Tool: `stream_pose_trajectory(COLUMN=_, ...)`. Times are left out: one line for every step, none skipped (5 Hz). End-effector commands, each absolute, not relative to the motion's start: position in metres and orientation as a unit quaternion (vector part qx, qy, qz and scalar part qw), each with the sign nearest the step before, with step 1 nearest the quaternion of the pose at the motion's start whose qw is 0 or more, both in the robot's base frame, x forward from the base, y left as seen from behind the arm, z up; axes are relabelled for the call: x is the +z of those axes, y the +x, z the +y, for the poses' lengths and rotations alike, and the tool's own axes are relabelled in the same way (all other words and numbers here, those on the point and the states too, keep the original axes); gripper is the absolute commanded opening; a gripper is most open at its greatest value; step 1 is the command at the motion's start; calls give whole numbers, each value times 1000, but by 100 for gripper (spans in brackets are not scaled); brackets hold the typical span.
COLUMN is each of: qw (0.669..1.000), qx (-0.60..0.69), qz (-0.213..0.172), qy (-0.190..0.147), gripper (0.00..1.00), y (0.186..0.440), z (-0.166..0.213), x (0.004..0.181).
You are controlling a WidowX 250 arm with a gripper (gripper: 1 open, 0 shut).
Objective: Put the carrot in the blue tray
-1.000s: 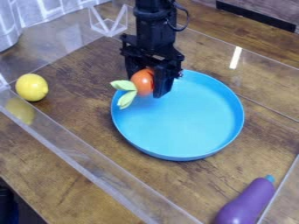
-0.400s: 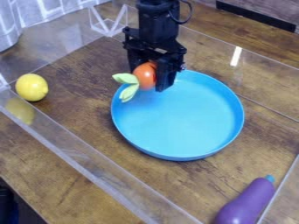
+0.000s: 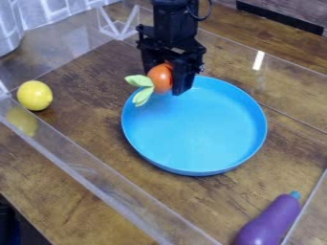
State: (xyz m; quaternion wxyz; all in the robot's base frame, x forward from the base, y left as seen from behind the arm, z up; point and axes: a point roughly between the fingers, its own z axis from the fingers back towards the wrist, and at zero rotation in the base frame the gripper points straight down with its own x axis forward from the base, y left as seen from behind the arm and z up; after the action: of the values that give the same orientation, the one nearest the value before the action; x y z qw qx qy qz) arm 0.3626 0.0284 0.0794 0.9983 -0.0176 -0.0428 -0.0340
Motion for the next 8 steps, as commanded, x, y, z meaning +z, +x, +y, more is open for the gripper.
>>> stream_pose_trajectory(qw=997, qx=-43, qz=-70, qy=-13, gripper=0, y=373, z=26, x=93)
stream_pose_trajectory(qw=997, qx=-47, qz=-68, qy=-10, gripper=0, y=375, z=24, x=88)
stream_pose_trajectory(qw=997, qx=-46, qz=-64, qy=-10, gripper=100, y=374, z=23, x=85)
stream_pose_trajectory(qw=997, qx=-47, qz=-62, qy=-11, gripper=100, y=374, z=24, x=83)
stream_pose_trajectory(qw=997, qx=-49, qz=-59, qy=-11, gripper=100, y=373, z=27, x=81)
stream_pose_trajectory(qw=997, qx=-50, qz=-56, qy=-11, gripper=100, y=372, z=30, x=79)
stream_pose_trajectory(qw=997, qx=-52, qz=-52, qy=-11, gripper=100, y=371, z=33, x=77)
stream_pose_trajectory(qw=997, qx=-54, qz=-50, qy=-10, gripper=100, y=370, z=36, x=75)
